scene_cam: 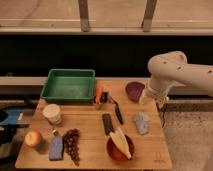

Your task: Place banana in red bowl

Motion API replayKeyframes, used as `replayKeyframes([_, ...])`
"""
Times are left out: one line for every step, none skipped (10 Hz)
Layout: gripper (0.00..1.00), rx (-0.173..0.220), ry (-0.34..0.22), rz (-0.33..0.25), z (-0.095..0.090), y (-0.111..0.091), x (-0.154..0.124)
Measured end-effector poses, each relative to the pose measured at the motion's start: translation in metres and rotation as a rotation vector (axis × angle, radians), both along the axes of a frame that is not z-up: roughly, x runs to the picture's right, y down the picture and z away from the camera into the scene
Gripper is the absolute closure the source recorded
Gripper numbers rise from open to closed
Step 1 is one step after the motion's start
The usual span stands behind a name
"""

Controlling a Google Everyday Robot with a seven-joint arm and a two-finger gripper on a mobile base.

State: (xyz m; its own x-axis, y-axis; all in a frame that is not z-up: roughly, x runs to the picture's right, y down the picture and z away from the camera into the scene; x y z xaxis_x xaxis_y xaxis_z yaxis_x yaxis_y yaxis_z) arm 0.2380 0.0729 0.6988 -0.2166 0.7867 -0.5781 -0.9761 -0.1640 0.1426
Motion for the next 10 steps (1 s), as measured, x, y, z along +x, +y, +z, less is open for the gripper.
replayKeyframes([0.38,0.000,0.000,0.000,0.000,0.000,0.000])
replayKeyframes([0.38,0.000,0.001,-0.001,0.000,0.000,0.000])
replayKeyframes([0.38,0.003,0.001,-0.004,0.000,-0.002,-0.001])
replayKeyframes([0.38,-0.004,-0.001,-0.026,-0.001,-0.005,-0.001])
replayKeyframes([0.38,-0.013,-0.020,-0.059,0.000,-0.007,-0.011])
replayKeyframes([0.38,-0.026,-0.046,-0.094,0.003,-0.008,-0.025])
replayKeyframes([0.38,-0.048,-0.087,-0.138,0.005,-0.006,-0.045])
replayKeyframes([0.38,-0.076,-0.138,-0.165,0.003,-0.001,-0.063])
replayKeyframes([0.38,-0.115,-0.189,-0.188,0.000,0.008,-0.076])
replayKeyframes([0.38,-0.144,-0.228,-0.207,-0.002,0.016,-0.085])
